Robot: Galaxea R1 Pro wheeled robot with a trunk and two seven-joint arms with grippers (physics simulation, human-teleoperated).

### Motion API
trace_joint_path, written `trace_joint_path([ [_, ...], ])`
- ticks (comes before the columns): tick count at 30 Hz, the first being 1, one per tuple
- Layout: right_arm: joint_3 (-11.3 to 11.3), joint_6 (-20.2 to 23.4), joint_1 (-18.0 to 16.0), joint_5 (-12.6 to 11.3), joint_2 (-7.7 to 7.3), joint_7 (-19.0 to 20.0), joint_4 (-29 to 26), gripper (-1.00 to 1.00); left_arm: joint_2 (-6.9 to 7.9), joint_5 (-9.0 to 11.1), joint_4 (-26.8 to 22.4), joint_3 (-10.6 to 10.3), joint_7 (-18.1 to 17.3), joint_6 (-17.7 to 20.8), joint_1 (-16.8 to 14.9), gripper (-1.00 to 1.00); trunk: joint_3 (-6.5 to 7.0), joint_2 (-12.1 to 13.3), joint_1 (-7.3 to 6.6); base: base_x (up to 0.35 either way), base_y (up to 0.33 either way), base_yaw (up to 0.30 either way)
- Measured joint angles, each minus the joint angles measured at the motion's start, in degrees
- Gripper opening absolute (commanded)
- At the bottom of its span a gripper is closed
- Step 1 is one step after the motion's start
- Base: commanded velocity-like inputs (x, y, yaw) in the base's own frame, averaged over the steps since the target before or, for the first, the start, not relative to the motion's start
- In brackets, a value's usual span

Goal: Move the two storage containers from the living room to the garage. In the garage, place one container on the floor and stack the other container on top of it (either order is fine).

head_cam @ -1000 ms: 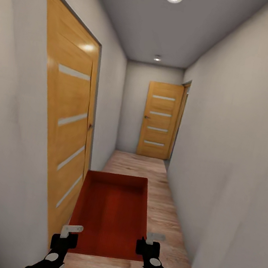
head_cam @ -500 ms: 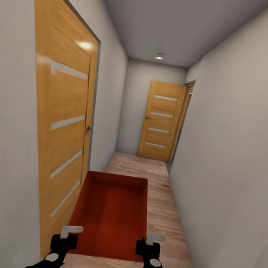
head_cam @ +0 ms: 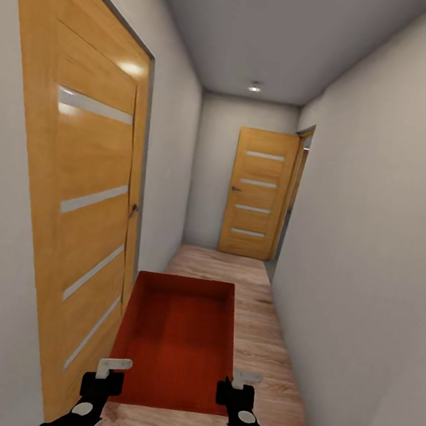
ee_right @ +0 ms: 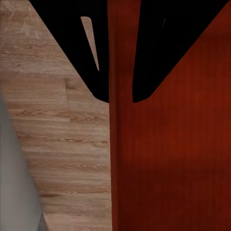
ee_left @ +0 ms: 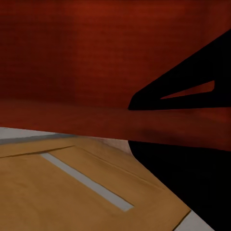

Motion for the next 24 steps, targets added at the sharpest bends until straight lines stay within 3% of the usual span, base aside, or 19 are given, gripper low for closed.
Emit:
trace_joint_path([
  [6,0.0,0.0,0.0,0.0,0.02,-0.1,0.0,-1.0,0.01,0.0,0.0,0.0,0.0,-0.1,0.0,-1.0,0.0,0.0,0.01,0.323,0.0,-0.108],
  [24,0.0,0.0,0.0,0.0,0.02,0.0,0.0,-1.0,0.01,0.0,0.0,0.0,0.0,-0.1,0.0,-1.0,0.0,0.0,0.0,0.323,0.0,-0.003],
])
